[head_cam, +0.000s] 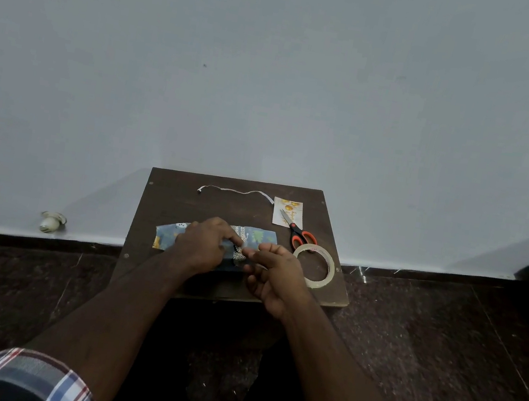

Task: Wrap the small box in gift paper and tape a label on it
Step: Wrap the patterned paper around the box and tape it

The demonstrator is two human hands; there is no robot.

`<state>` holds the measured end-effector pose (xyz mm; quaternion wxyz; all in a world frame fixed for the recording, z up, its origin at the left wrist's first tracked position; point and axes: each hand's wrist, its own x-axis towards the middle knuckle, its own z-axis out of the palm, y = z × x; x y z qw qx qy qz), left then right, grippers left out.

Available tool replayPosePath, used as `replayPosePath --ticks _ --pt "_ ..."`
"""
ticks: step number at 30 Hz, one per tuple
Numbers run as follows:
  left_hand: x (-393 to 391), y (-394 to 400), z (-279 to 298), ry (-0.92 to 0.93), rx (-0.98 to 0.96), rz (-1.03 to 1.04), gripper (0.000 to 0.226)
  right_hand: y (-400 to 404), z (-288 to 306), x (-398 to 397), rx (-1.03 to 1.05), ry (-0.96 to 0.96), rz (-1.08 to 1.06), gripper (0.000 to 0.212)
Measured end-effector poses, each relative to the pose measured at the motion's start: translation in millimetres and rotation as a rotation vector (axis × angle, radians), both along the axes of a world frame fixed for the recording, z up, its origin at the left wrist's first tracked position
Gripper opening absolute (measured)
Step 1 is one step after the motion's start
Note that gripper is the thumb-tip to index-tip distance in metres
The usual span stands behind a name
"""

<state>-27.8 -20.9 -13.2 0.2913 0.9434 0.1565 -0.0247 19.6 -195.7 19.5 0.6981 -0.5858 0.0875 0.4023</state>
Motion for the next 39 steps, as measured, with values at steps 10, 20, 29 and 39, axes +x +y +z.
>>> replayPosePath --ticks 10,20,29,39 --pt "2 1 -4 -0.042 -0.048 0.051 0.057 2 5 4 -0.011 0.071 0.017 0.024" --pt "3 2 -5 0.002 0.045 -0.027 0.064 4 9 18 -0.059 0.174 0.083 0.012" --pt "5 3 -7 0.010 0.018 -0.016 0.053 -2 9 13 -0.041 0.235 0.036 0.008" --pt "6 4 -10 -0.018 0.005 0.001 0.052 -10 1 -8 -0.471 -0.559 0.196 0.044"
